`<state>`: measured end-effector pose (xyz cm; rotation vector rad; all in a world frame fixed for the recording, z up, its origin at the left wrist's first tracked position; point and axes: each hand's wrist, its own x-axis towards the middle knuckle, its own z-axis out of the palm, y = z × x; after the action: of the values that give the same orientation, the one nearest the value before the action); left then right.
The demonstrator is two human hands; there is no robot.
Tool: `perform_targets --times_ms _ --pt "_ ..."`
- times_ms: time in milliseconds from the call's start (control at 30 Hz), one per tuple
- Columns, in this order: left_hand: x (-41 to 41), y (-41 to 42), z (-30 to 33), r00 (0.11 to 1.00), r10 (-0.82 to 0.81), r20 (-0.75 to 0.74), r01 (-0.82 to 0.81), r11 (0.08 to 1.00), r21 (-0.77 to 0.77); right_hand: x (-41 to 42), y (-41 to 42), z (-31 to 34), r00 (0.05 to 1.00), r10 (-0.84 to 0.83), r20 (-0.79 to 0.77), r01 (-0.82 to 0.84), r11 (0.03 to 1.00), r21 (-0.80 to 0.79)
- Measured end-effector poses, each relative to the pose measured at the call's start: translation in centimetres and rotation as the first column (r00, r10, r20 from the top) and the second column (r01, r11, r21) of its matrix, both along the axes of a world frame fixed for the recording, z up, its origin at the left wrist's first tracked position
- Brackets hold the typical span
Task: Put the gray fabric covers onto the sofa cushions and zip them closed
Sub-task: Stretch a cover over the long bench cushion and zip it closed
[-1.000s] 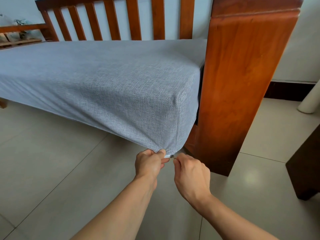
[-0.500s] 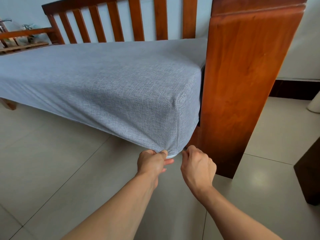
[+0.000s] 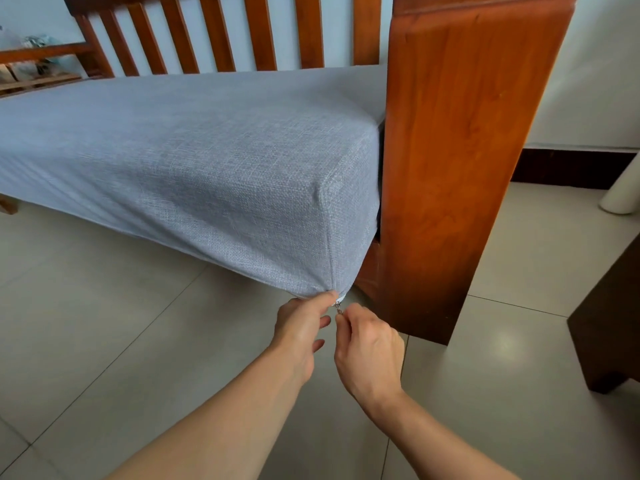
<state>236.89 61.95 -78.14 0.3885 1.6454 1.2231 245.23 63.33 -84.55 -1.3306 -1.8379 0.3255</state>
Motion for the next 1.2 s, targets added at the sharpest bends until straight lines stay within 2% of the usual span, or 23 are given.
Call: perform_targets --times_ms 100,267,433,600,700,933,1033,1100,1200 --pt "0.6 0.6 0.1 0.996 0.083 -0.045 -0.084 0.996 -0.029 0.0 0.0 0.0 1.0 -0.007 -0.014 0.007 1.0 0.022" --pt "0.6 2.0 0.6 0.959 0.271 -0.082 -0.277 0.959 -0.068 -0.1 0.4 0.0 0.996 -0.068 0.052 0.066 0.997 0.029" --pt "1.0 2.6 0.5 0.926 0.321 -0.197 -0.341 0.937 -0.076 -0.3 1.3 0.2 0.986 -0.142 0.093 0.145 0.989 -0.034" --pt "0.7 2.7 0.2 0.916 0.296 -0.271 -0.329 0.941 -0.083 -0.7 2.5 0.6 0.978 -0.2 0.05 0.203 0.977 -0.066" --pt "0.6 2.6 0.2 0.922 0.27 -0.279 -0.3 0.951 -0.072 -0.8 3.7 0.8 0.974 -0.217 0.065 0.226 0.958 -0.177" --pt "-0.5 1.3 -0.6 0.94 0.089 -0.33 -0.103 0.994 -0.026 -0.7 5.1 1.2 0.966 -0.253 0.059 0.26 0.942 -0.213" --pt "-0.2 0.9 -0.3 0.941 0.111 -0.32 -0.122 0.992 -0.016 -1.1 5.2 1.2 0.965 -0.261 0.029 0.259 0.931 -0.259" --pt "0.2 0.7 0.2 0.917 0.172 -0.361 -0.175 0.984 0.026 -1.3 5.0 1.2 0.965 -0.263 0.014 0.257 0.926 -0.276" --pt "0.2 0.2 1.5 0.774 0.184 -0.606 -0.151 0.983 0.106 -1.3 4.8 1.2 0.965 -0.261 0.023 0.257 0.925 -0.282"
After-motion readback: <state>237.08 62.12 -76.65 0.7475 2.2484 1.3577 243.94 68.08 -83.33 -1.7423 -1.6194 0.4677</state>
